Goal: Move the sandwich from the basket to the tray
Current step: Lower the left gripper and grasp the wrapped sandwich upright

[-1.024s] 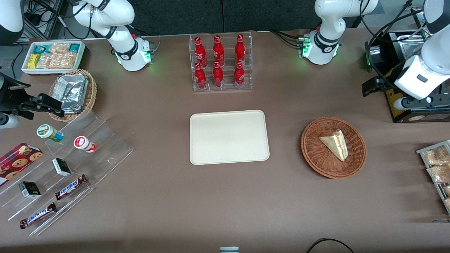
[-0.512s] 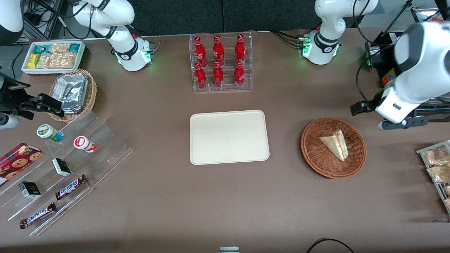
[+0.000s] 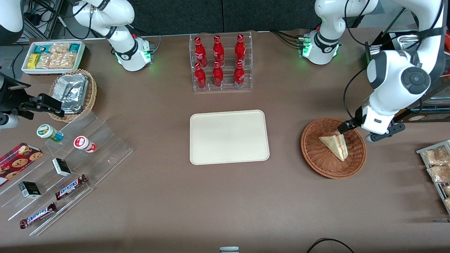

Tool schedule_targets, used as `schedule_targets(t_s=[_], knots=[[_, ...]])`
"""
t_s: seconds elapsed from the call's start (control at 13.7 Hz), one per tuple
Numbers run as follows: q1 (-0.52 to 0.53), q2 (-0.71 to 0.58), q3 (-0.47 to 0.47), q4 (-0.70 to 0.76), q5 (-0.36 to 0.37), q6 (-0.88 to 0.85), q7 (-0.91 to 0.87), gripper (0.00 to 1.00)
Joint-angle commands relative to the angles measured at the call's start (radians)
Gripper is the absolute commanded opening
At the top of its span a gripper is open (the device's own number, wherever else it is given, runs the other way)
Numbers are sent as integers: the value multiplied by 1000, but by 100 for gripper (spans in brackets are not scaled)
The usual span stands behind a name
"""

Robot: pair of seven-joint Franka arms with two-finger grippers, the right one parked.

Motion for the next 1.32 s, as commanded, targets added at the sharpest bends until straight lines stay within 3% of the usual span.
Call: schedule_targets(t_s=[0.0,0.15,0.95,1.02,1.17,1.24], knots=[[-3,48,-2,-14,51,103,-176,100],[-15,82,-2,-21,94,123,-239,100],[-17,197,-2,-68,96,243,-288,98],[-17,197,-2,-70,96,240,-287,82],[-17,191,-2,-68,96,219,-281,5],[-17,189,-1,-65,96,208,-275,0]])
